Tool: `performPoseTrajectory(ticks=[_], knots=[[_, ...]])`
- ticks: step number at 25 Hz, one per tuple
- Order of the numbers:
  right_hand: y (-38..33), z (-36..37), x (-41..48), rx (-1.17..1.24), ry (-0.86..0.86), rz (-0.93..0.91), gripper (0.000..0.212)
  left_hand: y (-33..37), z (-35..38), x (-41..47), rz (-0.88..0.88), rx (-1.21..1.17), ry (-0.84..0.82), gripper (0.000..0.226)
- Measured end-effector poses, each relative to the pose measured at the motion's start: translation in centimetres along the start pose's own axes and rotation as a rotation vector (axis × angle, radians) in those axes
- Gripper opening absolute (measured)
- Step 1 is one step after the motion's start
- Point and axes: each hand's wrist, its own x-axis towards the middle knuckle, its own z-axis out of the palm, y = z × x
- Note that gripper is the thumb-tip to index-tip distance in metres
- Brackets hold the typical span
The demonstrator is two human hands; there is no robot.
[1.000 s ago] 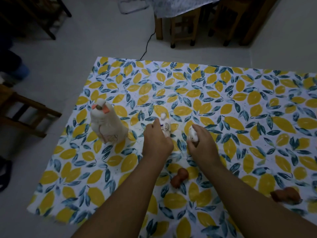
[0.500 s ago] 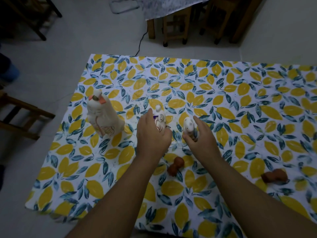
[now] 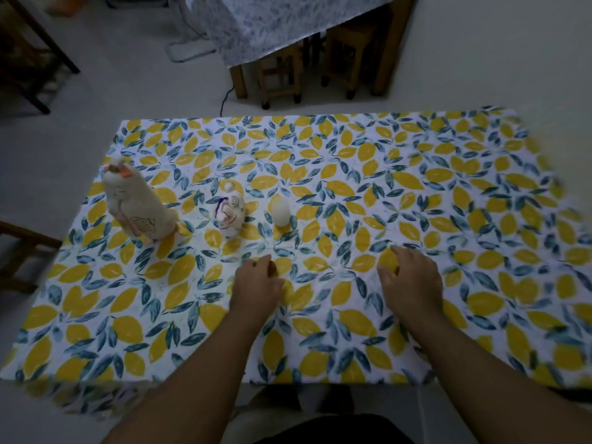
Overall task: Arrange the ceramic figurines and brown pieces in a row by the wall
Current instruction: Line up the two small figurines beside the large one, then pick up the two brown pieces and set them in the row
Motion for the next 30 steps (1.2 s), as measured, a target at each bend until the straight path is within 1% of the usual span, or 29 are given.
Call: performPoseTrajectory(ticks=[3,7,9,11,13,15,16,18,20,23,25,28,30], knots=[[2.9,-0.8,-0.5,0.083,-0.033,0.125,0.055,0.9,1.5,-0.8,0.064,0.013,0.029,0.046],[3.9,-1.4,0.1,0.274,-0.062,0.300,0.068,3.5,3.2,-1.9,0.144,-0.023,-0.044,0.041],[3.6,-1.4,1.0,0.397,-0.106,0.384,0.074,4.6,3.8,-1.9,0.182,-0.087,-0.064,0.040],[3.1,-1.5,2.0,0.523,-0.145,0.430,0.071,5.9,3.8,-1.6,0.180,-0.213,-0.089,0.041],[2.7,-1.6,2.8,0.617,-0.164,0.382,0.056,6.8,3.5,-0.8,0.151,-0.316,-0.101,0.051],[2.1,-1.4,3.1,0.682,-0.183,0.287,0.048,7.5,3.3,0.2,0.162,-0.368,-0.078,0.059],[1.7,-1.4,3.3,0.692,-0.193,0.241,0.048,7.8,3.1,0.8,0.187,-0.384,-0.056,0.057],[0.3,-1.1,3.9,0.692,-0.202,0.154,0.053,8.1,2.7,2.2,0.216,-0.420,-0.010,0.044],[-1.4,-1.0,5.0,0.720,-0.197,0.110,0.057,8.5,2.2,3.8,0.229,-0.459,0.009,0.036],[-3.8,-0.5,7.4,0.748,-0.164,0.030,0.050,9.1,1.9,7.0,0.297,-0.434,0.033,0.041],[-5.2,-0.3,9.2,0.744,-0.147,-0.015,0.046,9.6,1.8,9.1,0.357,-0.399,0.020,0.044],[-6.4,0.3,11.5,0.718,-0.160,-0.051,0.043,10.2,2.0,12.1,0.440,-0.384,0.029,0.043],[-6.3,1.0,12.4,0.702,-0.175,-0.064,0.042,10.4,2.1,13.4,0.446,-0.363,0.024,0.047]])
